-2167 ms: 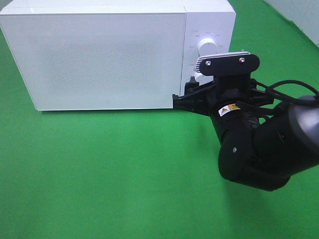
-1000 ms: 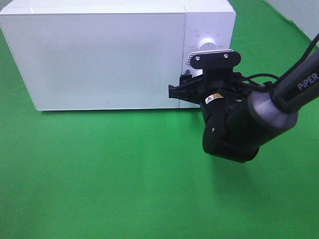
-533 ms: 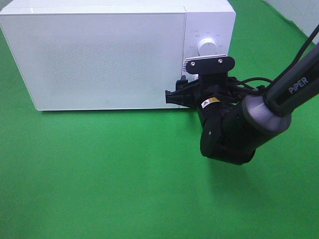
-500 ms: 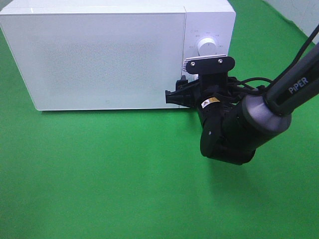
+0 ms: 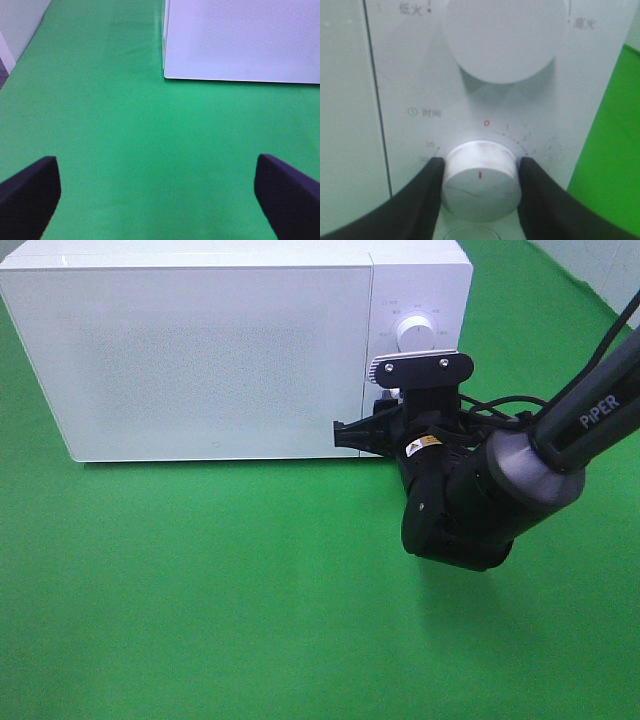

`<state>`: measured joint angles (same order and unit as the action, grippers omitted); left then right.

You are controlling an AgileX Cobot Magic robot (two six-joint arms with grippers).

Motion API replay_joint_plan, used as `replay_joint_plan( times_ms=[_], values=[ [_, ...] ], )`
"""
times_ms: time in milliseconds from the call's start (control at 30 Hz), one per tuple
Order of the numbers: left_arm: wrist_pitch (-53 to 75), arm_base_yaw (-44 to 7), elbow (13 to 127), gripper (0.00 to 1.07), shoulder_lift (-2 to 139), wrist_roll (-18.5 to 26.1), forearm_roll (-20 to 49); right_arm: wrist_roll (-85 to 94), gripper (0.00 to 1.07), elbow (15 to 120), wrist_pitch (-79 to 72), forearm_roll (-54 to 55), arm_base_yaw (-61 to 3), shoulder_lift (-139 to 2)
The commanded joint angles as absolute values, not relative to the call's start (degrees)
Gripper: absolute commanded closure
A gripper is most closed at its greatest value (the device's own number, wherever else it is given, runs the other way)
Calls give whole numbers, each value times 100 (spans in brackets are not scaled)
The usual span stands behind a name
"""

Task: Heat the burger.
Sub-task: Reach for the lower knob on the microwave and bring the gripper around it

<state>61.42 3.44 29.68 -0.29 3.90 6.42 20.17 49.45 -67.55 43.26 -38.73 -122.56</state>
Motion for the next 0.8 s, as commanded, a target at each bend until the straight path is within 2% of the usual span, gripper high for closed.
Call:
replay_joint_plan(
  times_ms=[33,467,533,600,700,800],
  values=[
    [6125,372,2951,9,-120,378,647,2137,107,5076,-7643,4240,-3816,-12170],
    [6125,372,2951,9,-120,378,647,1868,107,5076,-7764,3959,-3816,-12170],
    [6125,372,2951,9,-120,378,647,1507,107,5076,-7758,3839,-3816,-12170],
    [6125,372,2951,9,-120,378,647,413,107,5076,-7678,3736,-3816,-12170],
    [6125,372,2951,9,-120,378,647,52,107,5076,-7609,3736,-3816,-12170],
    [6125,372,2951,9,-120,378,647,-1387,107,5076,-7426,3627,-3816,-12170]
  ],
)
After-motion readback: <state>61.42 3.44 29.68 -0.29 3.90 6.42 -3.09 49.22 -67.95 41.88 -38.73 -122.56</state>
